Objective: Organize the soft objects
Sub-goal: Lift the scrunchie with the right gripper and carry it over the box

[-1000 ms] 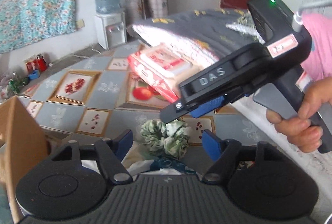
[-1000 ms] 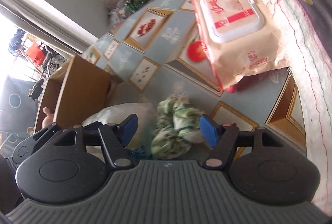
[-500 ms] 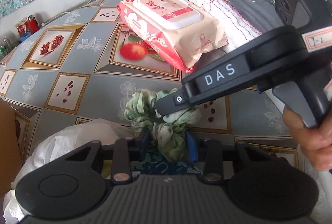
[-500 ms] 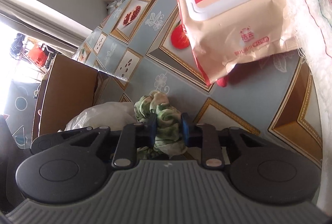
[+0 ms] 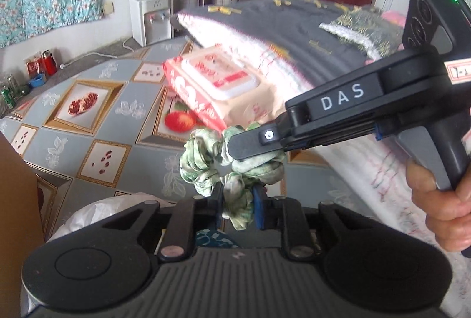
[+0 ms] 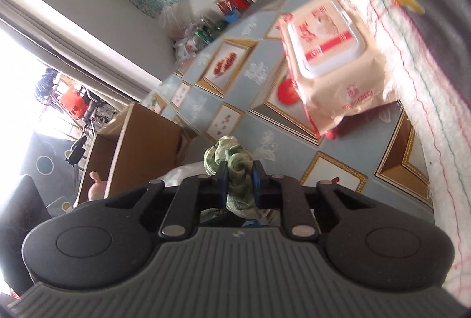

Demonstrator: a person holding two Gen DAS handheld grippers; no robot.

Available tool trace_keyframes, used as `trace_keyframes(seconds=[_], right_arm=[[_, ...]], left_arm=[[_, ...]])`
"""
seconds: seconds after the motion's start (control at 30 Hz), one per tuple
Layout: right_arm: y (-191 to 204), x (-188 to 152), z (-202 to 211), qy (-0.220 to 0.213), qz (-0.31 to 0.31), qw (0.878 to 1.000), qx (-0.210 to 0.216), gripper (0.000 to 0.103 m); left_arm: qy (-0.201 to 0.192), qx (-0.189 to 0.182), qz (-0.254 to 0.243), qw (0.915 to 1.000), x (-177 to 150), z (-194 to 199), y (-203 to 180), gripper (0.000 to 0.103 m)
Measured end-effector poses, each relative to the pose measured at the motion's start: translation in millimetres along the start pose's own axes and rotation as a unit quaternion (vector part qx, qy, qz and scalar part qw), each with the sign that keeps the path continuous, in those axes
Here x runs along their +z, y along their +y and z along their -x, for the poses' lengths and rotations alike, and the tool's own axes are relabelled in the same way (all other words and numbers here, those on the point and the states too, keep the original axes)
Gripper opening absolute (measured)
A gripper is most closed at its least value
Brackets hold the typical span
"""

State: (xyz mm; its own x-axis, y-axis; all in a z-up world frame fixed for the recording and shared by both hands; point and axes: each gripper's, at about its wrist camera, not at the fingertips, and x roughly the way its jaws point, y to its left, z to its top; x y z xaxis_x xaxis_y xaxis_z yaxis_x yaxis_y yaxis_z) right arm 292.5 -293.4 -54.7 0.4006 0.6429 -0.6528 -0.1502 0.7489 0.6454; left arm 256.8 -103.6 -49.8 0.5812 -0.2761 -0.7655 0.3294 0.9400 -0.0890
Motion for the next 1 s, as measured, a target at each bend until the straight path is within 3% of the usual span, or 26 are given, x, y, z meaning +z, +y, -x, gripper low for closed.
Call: trace_keyframes(seconds=[0.23,0.4,0.53,0.73,1.0], right_arm=[[54.1,-13.9,53.9,-0.032,0.044,0.998,0.031,0.014],[110.0,-34.7,65.2,-0.028,0.083,0.994,0.069,0.014],[161.3,-56.8,51.2,-0.001,0.117,0.987,0.112,0.015],[230.9,-94.3,5.5,0.072,0.162,0.972,0.155,0.015],[281.5,-131.2,-45.5,0.136,0.194,0.963,0.131,0.015]], left_arm=[[-0.052,0.0,0.0,0.9986,-6.1,68.9,-6.7,0.021],[-0.081,0.022,0.007,0.9965,-27.0,126.8,4.4,0.021],[-0.095,0.056,0.031,0.9935,-58.2,168.4,26.7,0.021],[-0.087,0.101,0.1,0.986,-111.9,216.1,71.5,0.021],[-0.07,0.102,0.17,0.9776,-163.9,232.1,119.7,0.022]])
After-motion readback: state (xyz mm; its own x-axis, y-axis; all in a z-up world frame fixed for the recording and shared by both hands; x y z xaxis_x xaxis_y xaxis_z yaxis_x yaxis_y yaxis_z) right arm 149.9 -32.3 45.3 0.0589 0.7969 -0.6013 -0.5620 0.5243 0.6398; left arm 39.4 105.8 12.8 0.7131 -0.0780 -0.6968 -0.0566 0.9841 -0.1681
